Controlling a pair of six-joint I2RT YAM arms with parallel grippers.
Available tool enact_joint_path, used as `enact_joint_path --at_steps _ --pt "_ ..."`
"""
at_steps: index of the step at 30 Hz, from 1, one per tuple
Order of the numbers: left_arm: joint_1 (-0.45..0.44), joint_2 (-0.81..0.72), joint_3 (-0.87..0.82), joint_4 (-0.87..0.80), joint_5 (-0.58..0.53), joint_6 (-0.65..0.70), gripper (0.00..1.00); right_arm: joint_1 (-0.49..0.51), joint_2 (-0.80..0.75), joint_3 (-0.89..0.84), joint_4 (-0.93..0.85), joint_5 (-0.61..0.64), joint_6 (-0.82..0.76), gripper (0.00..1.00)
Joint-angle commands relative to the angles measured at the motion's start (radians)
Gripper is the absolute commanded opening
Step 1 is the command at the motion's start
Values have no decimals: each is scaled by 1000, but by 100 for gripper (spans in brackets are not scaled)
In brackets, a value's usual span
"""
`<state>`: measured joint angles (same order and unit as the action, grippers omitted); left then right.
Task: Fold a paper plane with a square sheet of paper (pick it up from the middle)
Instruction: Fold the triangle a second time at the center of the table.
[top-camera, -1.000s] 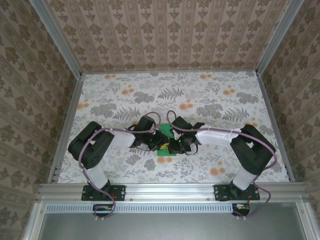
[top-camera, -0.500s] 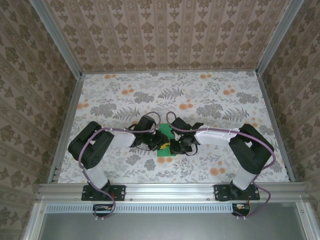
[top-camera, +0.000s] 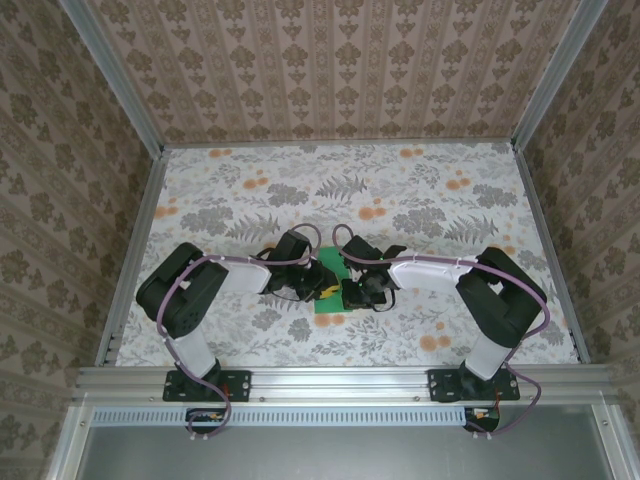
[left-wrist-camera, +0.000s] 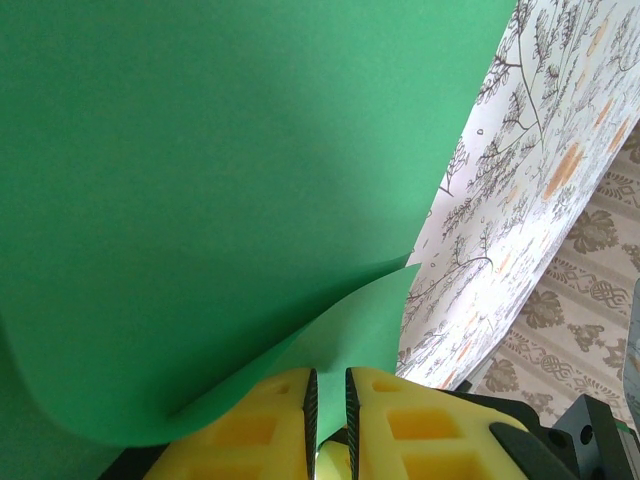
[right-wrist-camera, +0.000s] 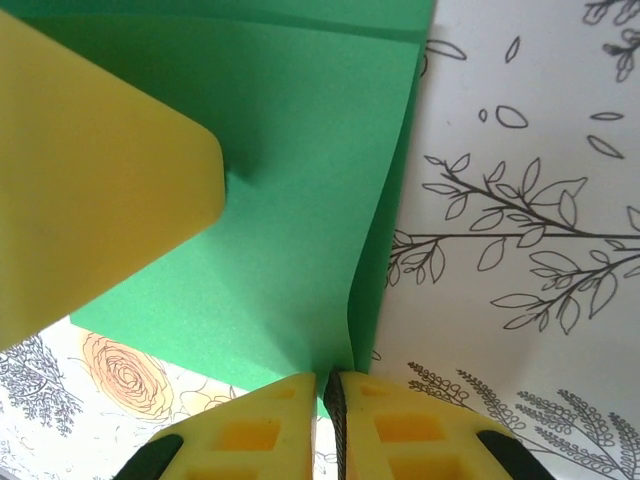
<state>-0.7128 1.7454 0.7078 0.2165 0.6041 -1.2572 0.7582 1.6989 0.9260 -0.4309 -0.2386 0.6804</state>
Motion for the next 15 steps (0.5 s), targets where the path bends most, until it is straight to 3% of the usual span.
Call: enact_joint_path --at_steps 1,8,15 --pt "3 14 -21 -142 -78 -18 20 4 -41 2 -33 12 -13 14" --pt "3 17 -16 -144 -75 -18 19 12 -61 -3 20 -57 -1 11" --pt "3 16 -19 -145 -76 -18 19 15 -16 -8 35 -18 34 5"
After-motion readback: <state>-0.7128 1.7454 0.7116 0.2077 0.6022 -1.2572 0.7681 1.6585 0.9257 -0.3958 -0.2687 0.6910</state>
